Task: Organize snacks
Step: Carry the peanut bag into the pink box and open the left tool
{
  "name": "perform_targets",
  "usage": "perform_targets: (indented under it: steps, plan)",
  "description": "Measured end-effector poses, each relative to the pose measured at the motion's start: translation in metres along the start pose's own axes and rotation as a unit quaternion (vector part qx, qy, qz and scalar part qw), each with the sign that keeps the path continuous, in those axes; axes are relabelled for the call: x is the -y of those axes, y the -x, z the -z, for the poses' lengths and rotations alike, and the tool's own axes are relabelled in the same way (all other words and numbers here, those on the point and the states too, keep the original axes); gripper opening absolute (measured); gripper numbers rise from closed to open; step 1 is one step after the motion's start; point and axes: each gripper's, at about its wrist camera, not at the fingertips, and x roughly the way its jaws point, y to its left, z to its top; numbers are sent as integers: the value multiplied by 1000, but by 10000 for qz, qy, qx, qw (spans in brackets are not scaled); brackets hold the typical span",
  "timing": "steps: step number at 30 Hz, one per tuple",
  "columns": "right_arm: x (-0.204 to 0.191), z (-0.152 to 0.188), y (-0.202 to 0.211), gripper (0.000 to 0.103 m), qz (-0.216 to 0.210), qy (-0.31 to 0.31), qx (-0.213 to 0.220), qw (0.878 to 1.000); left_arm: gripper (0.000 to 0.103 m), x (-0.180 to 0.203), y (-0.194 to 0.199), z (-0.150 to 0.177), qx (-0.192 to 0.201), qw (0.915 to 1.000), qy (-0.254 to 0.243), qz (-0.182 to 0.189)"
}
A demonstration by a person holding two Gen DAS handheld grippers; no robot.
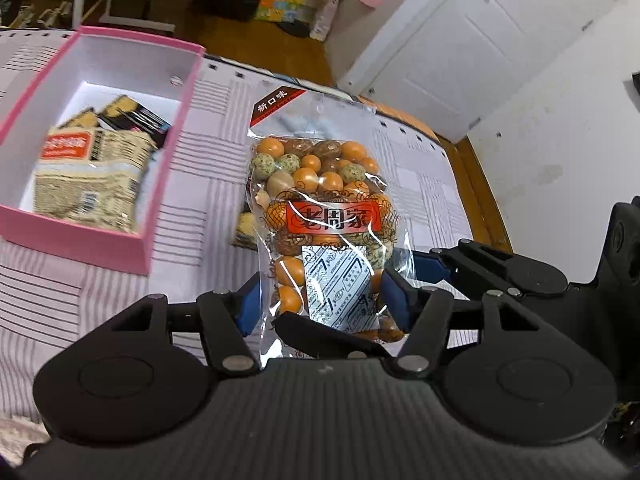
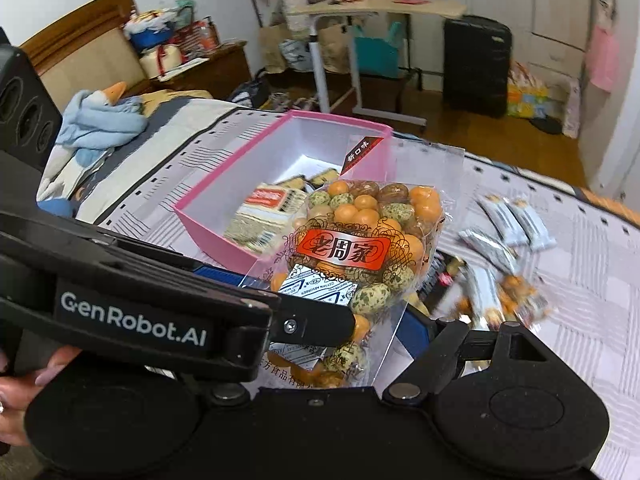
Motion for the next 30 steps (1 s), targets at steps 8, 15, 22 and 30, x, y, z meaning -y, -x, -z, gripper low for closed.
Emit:
perform_targets:
  steps: [8, 15, 22, 30]
  plan:
    - [-29, -31, -42, 85, -82, 193, 70, 9998, 61, -49, 11, -22, 284, 9992, 184, -195]
    - [-31, -53, -87, 85, -423, 99, 140, 9990, 61, -92, 6, -45, 378, 9978, 220, -504]
    - [-30, -87, -154, 85, -685, 364, 68, 9970, 61, -142, -19, -85, 380, 9950, 430, -822]
    - [-12, -113, -210, 85, -851, 797, -215, 9930, 61, -186, -66, -117, 220, 9914, 837, -980]
